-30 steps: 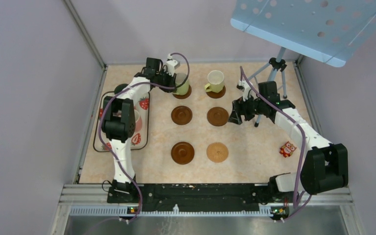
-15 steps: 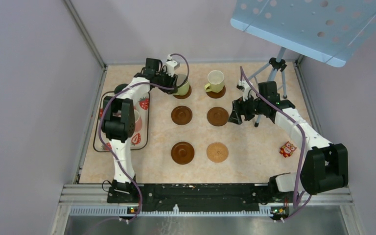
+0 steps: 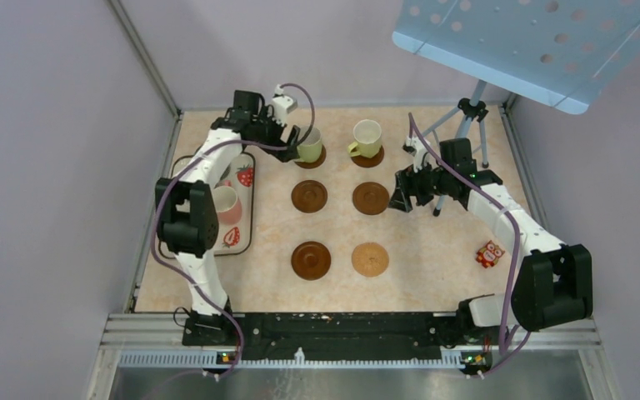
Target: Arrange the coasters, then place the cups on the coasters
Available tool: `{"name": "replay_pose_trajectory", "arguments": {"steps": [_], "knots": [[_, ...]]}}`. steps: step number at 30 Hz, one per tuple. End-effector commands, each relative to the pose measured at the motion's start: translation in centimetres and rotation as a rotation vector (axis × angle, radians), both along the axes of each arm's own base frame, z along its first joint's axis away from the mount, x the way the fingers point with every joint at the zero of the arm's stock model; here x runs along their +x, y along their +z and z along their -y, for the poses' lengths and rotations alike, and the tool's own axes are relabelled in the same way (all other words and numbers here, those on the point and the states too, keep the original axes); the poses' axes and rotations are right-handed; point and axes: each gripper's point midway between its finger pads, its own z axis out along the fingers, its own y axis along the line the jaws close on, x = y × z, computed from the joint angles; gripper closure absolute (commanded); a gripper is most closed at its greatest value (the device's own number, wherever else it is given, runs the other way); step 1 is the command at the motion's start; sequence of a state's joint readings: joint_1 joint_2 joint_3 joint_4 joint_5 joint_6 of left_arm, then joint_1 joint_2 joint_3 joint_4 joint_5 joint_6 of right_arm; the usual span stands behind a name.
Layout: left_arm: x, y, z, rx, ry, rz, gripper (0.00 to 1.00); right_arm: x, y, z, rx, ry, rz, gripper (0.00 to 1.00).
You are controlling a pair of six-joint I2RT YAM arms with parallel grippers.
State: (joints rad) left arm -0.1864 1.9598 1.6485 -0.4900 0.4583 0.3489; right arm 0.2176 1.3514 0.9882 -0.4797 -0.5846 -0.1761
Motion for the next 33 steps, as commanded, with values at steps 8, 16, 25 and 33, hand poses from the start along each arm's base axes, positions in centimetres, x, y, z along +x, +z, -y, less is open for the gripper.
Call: {"name": "replay_pose_trajectory", "arguments": {"steps": [8, 16, 25, 33], "knots": [[-7.0, 10.0, -13.0, 0.084, 0.09, 0.023, 0.01, 0.4, 1.2, -0.1, 0.018, 0.025, 0.059, 0.27], [-12.4, 8.9, -20.2, 0.211, 0.112, -0.079, 0.03, 0.3, 1.0, -0.3, 0.023, 0.032, 0.047, 0.27], [-12.1, 6.5, -26.7, 0.345, 0.156, -0.062, 0.15, 0.2, 0.9, -0.3, 0.023, 0.034, 0.043, 0.27], [-11.1, 4.3, -31.9, 0.494, -0.034, -0.025, 0.2, 0.3, 0.6, -0.3, 0.024, 0.037, 0.033, 0.27]]}}
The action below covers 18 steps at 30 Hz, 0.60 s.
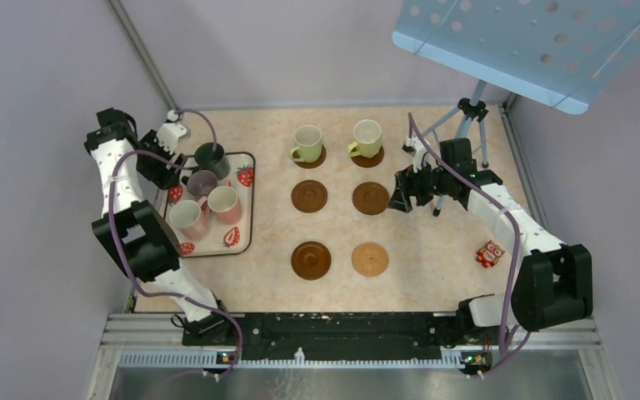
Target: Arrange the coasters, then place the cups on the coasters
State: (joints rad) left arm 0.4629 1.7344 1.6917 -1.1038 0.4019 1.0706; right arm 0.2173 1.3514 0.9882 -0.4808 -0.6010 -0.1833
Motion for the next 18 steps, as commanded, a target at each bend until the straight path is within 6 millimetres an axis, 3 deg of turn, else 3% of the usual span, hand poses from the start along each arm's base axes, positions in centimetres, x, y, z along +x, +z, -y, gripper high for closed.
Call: {"name": "replay_pose_trajectory", "arguments": {"steps": [1, 11, 18], "knots": [[1.1, -0.5, -1.8, 0.106, -0.209, 0.025, 0.19, 0.4, 0.5, -0.2, 0.015, 0.023, 0.03, 0.27], [3.3, -3.7, -2.1, 0.169, -0.532, 0.017, 0.19, 0.5, 0.1, -0.1, 0.009, 0.018, 0.016, 0.27], [4.5, -5.9, -3.0, 0.212, -0.62, -0.005, 0.17, 0.4, 0.1, -0.2, 0.012, 0.024, 0.008, 0.27]]}}
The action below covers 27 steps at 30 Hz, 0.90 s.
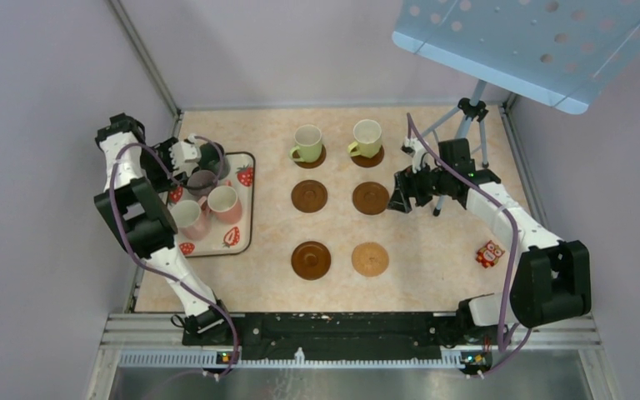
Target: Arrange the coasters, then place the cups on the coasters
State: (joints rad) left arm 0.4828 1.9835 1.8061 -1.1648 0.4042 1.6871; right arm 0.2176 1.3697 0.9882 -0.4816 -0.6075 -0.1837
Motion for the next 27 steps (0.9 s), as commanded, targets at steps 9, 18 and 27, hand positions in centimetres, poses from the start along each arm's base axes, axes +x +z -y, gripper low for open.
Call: {"name": "replay_pose_trajectory", "arguments": {"steps": [9, 18, 27], "knots": [[2.0, -1.0, 2.7, -0.096, -0.172, 0.03, 0.17, 0.6, 0.3, 0.0, 0.006, 0.013, 0.017, 0.27], [1.9, -2.7, 3.9, -0.147, -0.177, 0.001, 0.22, 0.7, 0.0, 0.1, 0.0, 0.011, 0.011, 0.27], [-1.2, -3.3, 4.3, -0.153, -0.191, -0.112, 0.44, 0.6, 0.0, 0.0, 0.002, 0.014, 0.009, 0.27]]}}
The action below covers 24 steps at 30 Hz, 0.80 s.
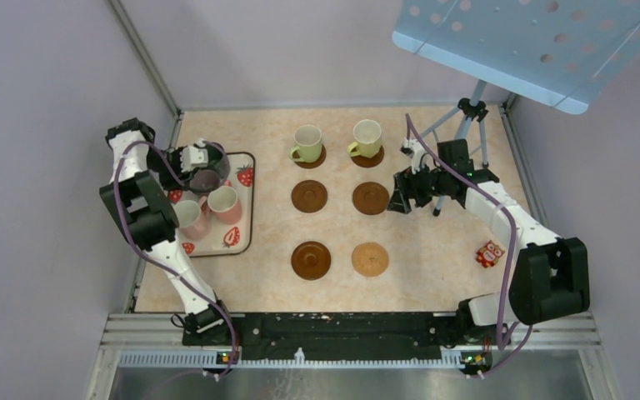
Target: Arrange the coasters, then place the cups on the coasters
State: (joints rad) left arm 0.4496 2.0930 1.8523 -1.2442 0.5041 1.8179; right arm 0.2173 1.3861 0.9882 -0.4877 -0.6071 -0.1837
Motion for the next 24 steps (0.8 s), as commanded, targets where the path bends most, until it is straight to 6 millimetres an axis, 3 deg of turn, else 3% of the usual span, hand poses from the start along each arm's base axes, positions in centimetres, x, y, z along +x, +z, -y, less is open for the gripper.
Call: {"name": "replay_pose_trajectory", "arguments": {"steps": [1, 9, 16, 20, 24], "knots": [[-2.5, -0.3, 1.2, -0.039, -0.03, -0.077, 0.47, 0.7, 0.6, -0.1, 0.008, 0.017, 0.032, 0.27], [-3.6, -1.0, 2.0, -0.074, -0.007, -0.109, 0.62, 0.6, 0.8, -0.1, 0.011, 0.017, 0.034, 0.27], [-3.1, -1.9, 2.8, -0.133, 0.017, -0.106, 0.48, 0.7, 0.6, -0.1, 0.01, 0.016, 0.028, 0.27], [-3.0, -2.6, 3.3, -0.165, 0.029, -0.118, 0.49, 0.7, 0.5, -0.1, 0.008, 0.014, 0.025, 0.28], [-3.0, -2.6, 3.1, -0.165, 0.05, -0.121, 0.57, 0.7, 0.5, -0.1, 0.007, 0.015, 0.025, 0.28]]}}
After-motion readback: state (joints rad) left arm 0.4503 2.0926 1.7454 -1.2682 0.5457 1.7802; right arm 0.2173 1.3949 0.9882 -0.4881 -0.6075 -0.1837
